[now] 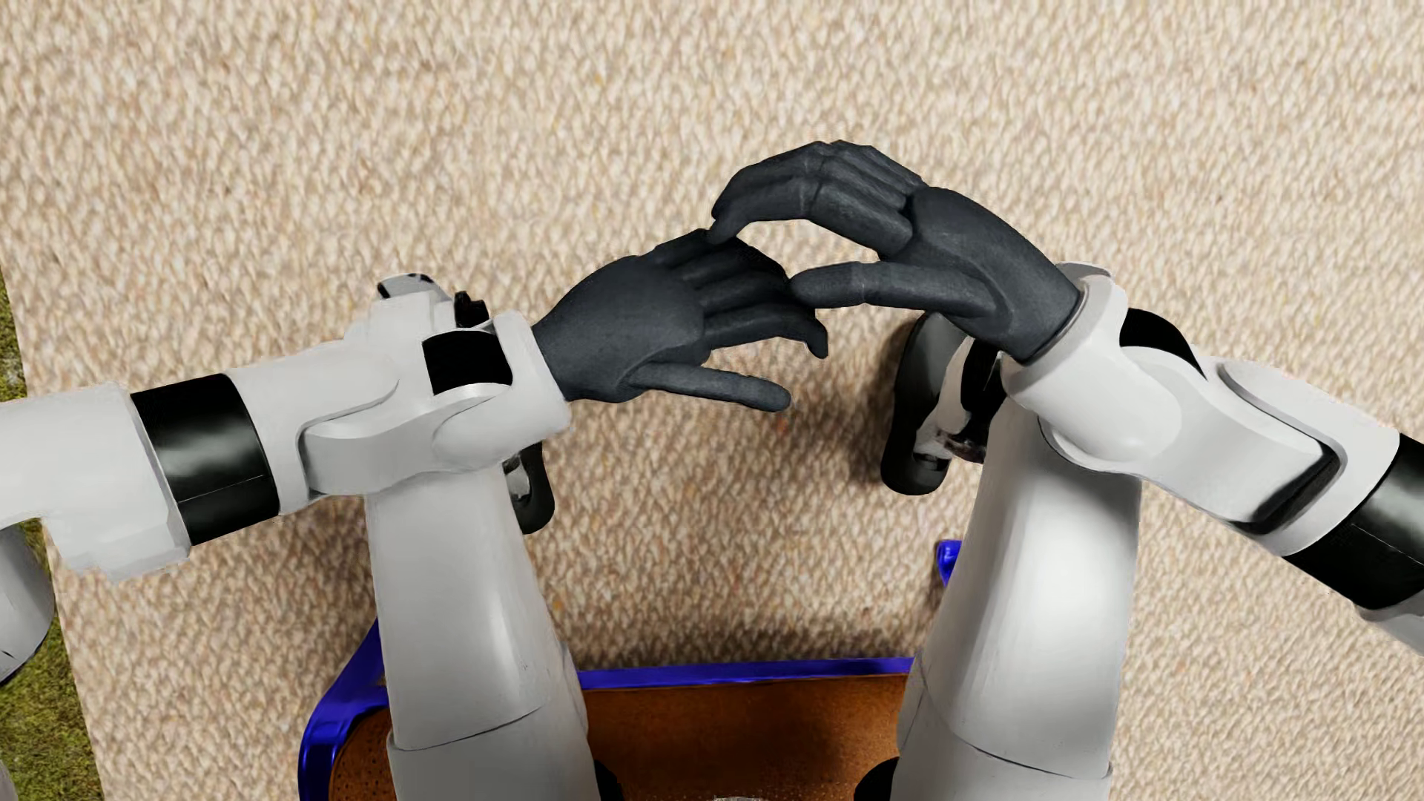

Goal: Sit down on the dark chair

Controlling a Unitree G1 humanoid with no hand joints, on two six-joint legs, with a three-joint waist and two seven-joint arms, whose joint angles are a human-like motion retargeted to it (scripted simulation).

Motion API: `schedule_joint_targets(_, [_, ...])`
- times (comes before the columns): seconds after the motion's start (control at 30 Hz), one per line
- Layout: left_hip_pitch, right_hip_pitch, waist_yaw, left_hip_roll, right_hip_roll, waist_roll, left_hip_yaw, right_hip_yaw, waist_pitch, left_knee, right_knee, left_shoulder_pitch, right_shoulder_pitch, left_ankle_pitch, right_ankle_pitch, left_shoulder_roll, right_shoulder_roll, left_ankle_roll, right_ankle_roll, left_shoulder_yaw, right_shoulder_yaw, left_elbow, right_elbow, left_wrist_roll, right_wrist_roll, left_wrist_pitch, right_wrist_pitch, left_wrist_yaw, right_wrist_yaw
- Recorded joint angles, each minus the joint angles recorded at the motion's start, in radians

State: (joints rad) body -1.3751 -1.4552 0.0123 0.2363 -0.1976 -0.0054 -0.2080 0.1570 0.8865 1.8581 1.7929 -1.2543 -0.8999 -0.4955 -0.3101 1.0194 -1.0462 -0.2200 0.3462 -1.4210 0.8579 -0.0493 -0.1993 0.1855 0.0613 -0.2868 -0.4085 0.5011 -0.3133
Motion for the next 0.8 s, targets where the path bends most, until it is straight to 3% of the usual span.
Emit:
schedule_joint_targets(0.1, [-0.026, -0.020, -0.003, 0.001, -0.003, 0.001, -0.017, 0.011, 0.003, 0.095, 0.098, 0.039, 0.045, -0.003, -0.002, 0.032, -0.006, -0.003, -0.016, 0.048, -0.056, -0.028, -0.026, -0.004, -0.001, 0.012, 0.009, 0.000, 0.007])
schedule_joint_targets(0.23, [0.008, 0.026, -0.008, 0.001, 0.008, 0.000, -0.034, 0.011, -0.028, 0.165, 0.174, 0.196, 0.113, 0.023, 0.013, -0.019, 0.067, 0.001, -0.048, 0.218, -0.118, 0.042, 0.043, 0.029, -0.048, 0.041, 0.051, -0.097, 0.103])
schedule_joint_targets(0.37, [0.140, 0.158, -0.006, 0.007, -0.003, 0.001, -0.017, 0.003, -0.074, 0.161, 0.173, 0.439, 0.262, 0.066, 0.054, -0.176, 0.187, 0.007, -0.068, 0.469, -0.210, 0.232, 0.206, 0.075, -0.121, 0.051, 0.082, -0.235, 0.214])
schedule_joint_targets(0.47, [0.214, 0.247, 0.000, -0.005, -0.006, 0.017, -0.014, -0.007, -0.110, 0.149, 0.155, 0.618, 0.416, 0.099, 0.084, -0.347, 0.308, 0.028, -0.075, 0.670, -0.351, 0.393, 0.313, 0.086, -0.165, 0.078, 0.109, -0.258, 0.250])
schedule_joint_targets(0.57, [0.283, 0.309, 0.002, -0.023, 0.000, 0.019, -0.003, -0.011, -0.152, 0.132, 0.139, 0.766, 0.549, 0.120, 0.103, -0.519, 0.450, 0.045, -0.096, 0.847, -0.471, 0.534, 0.451, 0.006, -0.147, 0.123, 0.127, -0.136, 0.155])
schedule_joint_targets(0.63, [0.323, 0.335, 0.000, -0.032, 0.004, 0.011, 0.006, -0.010, -0.182, 0.127, 0.142, 0.842, 0.618, 0.118, 0.104, -0.594, 0.535, 0.059, -0.114, 0.926, -0.527, 0.608, 0.543, -0.110, -0.085, 0.165, 0.177, -0.128, 0.086])
schedule_joint_targets(0.67, [0.347, 0.352, -0.002, -0.035, 0.008, 0.005, 0.012, -0.012, -0.196, 0.126, 0.146, 0.872, 0.642, 0.114, 0.097, -0.613, 0.574, 0.065, -0.128, 0.954, -0.543, 0.662, 0.611, -0.159, -0.034, 0.179, 0.187, -0.148, 0.070])
schedule_joint_targets(0.73, [0.373, 0.368, -0.003, -0.045, 0.014, -0.001, 0.013, -0.010, -0.234, 0.129, 0.156, 0.925, 0.679, 0.117, 0.091, -0.616, 0.624, 0.070, -0.142, 0.990, -0.574, 0.797, 0.763, -0.165, -0.001, 0.207, 0.203, -0.203, 0.061])
schedule_joint_targets(0.77, [0.385, 0.373, -0.005, -0.051, 0.019, -0.006, 0.014, -0.009, -0.250, 0.129, 0.161, 0.944, 0.687, 0.116, 0.087, -0.606, 0.637, 0.075, -0.150, 0.998, -0.579, 0.880, 0.854, -0.172, 0.006, 0.235, 0.238, -0.298, 0.106])
schedule_joint_targets(0.8, [0.394, 0.378, -0.006, -0.055, 0.023, -0.008, 0.014, -0.009, -0.264, 0.129, 0.164, 0.963, 0.690, 0.115, 0.085, -0.594, 0.638, 0.078, -0.158, 1.005, -0.579, 0.964, 0.953, -0.161, 0.000, 0.256, 0.277, -0.411, 0.207])
